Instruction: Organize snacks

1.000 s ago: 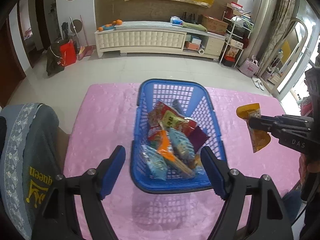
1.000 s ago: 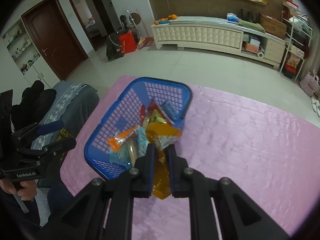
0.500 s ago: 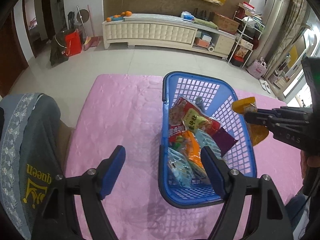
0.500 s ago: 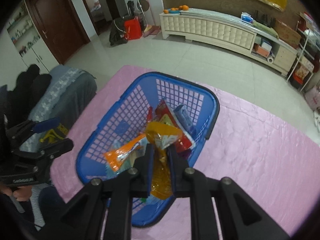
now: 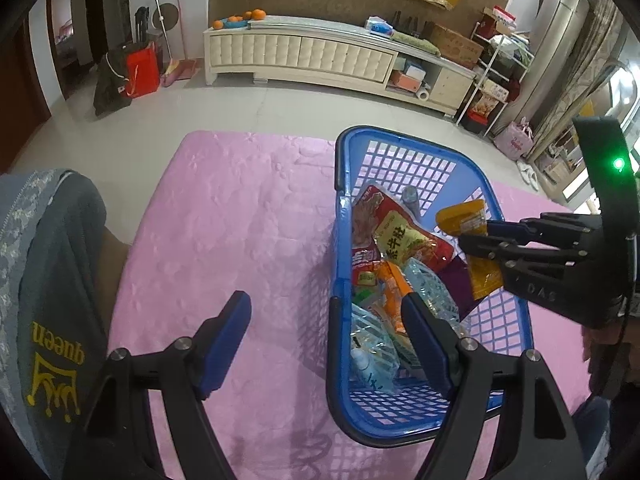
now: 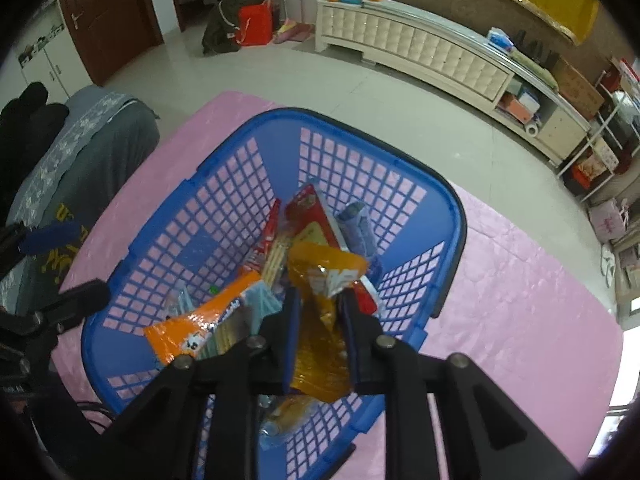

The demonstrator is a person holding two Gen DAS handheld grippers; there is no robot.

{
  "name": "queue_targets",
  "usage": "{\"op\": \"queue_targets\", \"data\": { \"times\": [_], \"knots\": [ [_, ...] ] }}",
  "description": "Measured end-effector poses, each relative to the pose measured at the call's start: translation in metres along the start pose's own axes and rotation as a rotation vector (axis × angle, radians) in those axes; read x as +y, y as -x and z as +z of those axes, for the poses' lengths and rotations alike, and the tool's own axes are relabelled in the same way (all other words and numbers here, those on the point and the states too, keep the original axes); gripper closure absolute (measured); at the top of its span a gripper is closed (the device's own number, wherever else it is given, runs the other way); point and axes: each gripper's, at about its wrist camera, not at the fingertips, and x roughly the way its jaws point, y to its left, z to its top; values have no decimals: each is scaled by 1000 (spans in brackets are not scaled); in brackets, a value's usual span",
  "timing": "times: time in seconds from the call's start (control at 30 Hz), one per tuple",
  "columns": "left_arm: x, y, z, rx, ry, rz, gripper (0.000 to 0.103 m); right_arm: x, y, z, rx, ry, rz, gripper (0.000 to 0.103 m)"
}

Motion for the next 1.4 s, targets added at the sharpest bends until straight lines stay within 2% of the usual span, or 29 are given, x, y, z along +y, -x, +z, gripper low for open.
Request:
{"op": "queue_targets", "data": {
  "times": [0.07,0.13,0.2,0.33,0.47,0.6,0.73,0.87,0.93,1.0,1.07,1.1,1.13,1.23,1.3,1.37,1.4],
  "knots": [
    [0,0,0,3,7,-1,27,0,-1,-2,5,-1,2,57],
    [-3,4,-2,-2,3,7,27,-1,0,-4,0,-2,17,39],
    [-5,9,-5,-14,0,11,27,-3,7,-10,-24,-5,4,31],
    [-11,20,-15,-46,14,5,27,-8,20,-20,-51,-11,0,30],
    [-24,40,-32,-113,16,-43,27,-19,38,-41,-98,-89,64,29],
    [-49,58,-49,-178,-28,3,27,-23,57,-63,-139,-124,93,29],
    [-72,81,-66,-255,-60,3,27,-23,92,-85,-247,-124,88,29],
    [-95,105,-85,-366,-70,28,27,-20,122,-112,-350,-94,2,29],
    [-104,115,-92,-410,-74,3,27,-21,134,-126,-382,-96,-19,29],
    [-110,123,-99,-437,-66,-34,27,-17,151,-145,-434,-79,-116,29],
    [-116,134,-108,-492,-57,-51,27,-12,165,-162,-483,-65,-188,22],
    [-120,139,-113,-520,-56,-41,27,-13,170,-170,-499,-71,-197,12],
    [-124,143,-117,-545,-55,-20,27,-12,175,-178,-517,-80,-202,6],
    [-134,153,-132,-595,-55,31,27,-10,195,-205,-577,-122,-225,3],
    [-139,159,-142,-628,-60,29,27,-7,206,-219,-614,-135,-235,0],
    [-147,162,-151,-625,-92,25,25,-3,218,-235,-658,-150,-244,0],
    [-150,163,-156,-622,-109,15,18,0,223,-242,-674,-154,-247,0]
  ]
}}
